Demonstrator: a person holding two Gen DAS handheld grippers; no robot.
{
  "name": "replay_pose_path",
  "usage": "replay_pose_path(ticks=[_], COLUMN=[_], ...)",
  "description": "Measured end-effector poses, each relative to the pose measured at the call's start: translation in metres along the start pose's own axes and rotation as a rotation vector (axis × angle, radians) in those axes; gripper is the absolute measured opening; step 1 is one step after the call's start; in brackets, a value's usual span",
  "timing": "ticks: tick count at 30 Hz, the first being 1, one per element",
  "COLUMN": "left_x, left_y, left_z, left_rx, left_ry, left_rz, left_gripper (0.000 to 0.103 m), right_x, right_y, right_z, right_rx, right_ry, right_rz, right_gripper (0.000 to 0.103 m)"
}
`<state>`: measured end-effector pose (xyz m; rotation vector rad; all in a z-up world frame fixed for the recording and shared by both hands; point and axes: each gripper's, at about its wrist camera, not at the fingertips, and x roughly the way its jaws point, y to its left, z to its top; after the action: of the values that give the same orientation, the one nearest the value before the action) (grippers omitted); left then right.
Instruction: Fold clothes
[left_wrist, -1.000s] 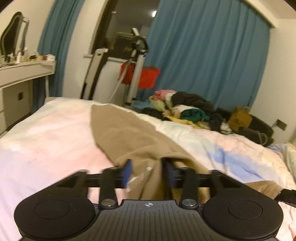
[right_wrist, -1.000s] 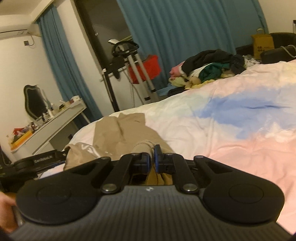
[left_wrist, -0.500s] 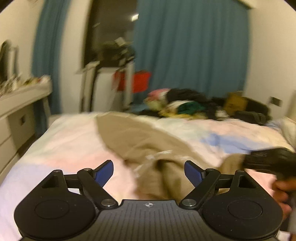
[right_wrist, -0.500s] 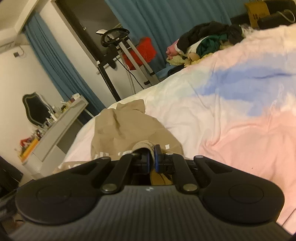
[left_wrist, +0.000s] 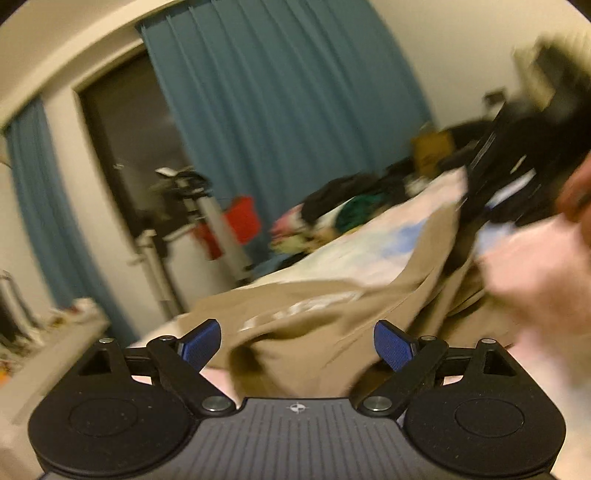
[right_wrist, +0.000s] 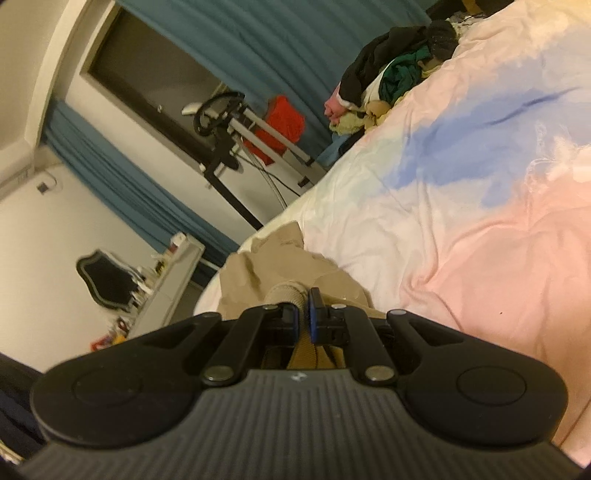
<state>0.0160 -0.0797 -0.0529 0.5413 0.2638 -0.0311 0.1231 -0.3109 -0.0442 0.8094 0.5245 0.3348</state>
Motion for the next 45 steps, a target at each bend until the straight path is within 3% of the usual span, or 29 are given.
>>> replay_pose_path(ticks=[7, 11, 14, 18, 25, 26, 29, 32, 39, 42, 45], left_x=[0.011, -0.004, -0.022, -0.037, -0.024, -0.021, -0.020, -0.031, -0.046, -0.037, -0.032], left_y=[0.029, 0.050, 0.048, 0.020, -0.035, -0.031, 0.005, 0.028, 0.050, 0.072, 0.084], left_z=[-0.004, 0.001, 0.006, 0.006, -0.003, -0.001, 0.005, 0.008, 0.020, 0.025, 0.026], left_rx=[-0.133, -0.271, -0.288, -0.151, 0.119, 0.087, -0.137, -0.276, -0.346, -0.399, -0.421], left_ry=[0.118, 0.080, -0.005, -0.065, 0.023, 0.041, 0.063, 0.019, -0.078, -0.074, -0.038], left_rz=[0.182, 0.055, -0.041, -0.155, 0.072, 0.103, 0.190, 0.264, 0.351, 0.365, 0.382], left_gripper=[0.092, 0.092, 0.097, 0.098, 0.098, 0.098, 0.101, 0.103, 0.103, 0.103, 0.103], right_x=[-0.017, -0.020, -0.016, -0.016, -0.031, -0.033, -0.036, -0.031, 0.012, 0.023, 0.020], right_y=[0.004, 0.010, 0.019, 0.027, 0.024, 0.024, 0.022, 0.029, 0.054, 0.043, 0.042], right_z=[0.000, -0.004, -0.009, -0.014, -0.008, -0.006, -0.005, -0.010, -0.050, -0.058, -0.062], right_rx=[-0.035, -0.063, -0.115, -0.154, -0.118, -0.114, -0.128, -0.201, -0.611, -0.607, -0.610], right_ry=[-0.111, -0.139, -0.114, -0.104, -0.145, -0.152, -0.161, -0.143, -0.049, 0.019, 0.025], right_rz=[-0.024, -0.029, -0.046, -0.050, -0.018, -0.017, -0.031, -0.085, -0.431, -0.493, -0.507], right_gripper=[0.008, 0.008, 0.008, 0.008, 0.008, 0.008, 0.009, 0.010, 0.028, 0.048, 0.052])
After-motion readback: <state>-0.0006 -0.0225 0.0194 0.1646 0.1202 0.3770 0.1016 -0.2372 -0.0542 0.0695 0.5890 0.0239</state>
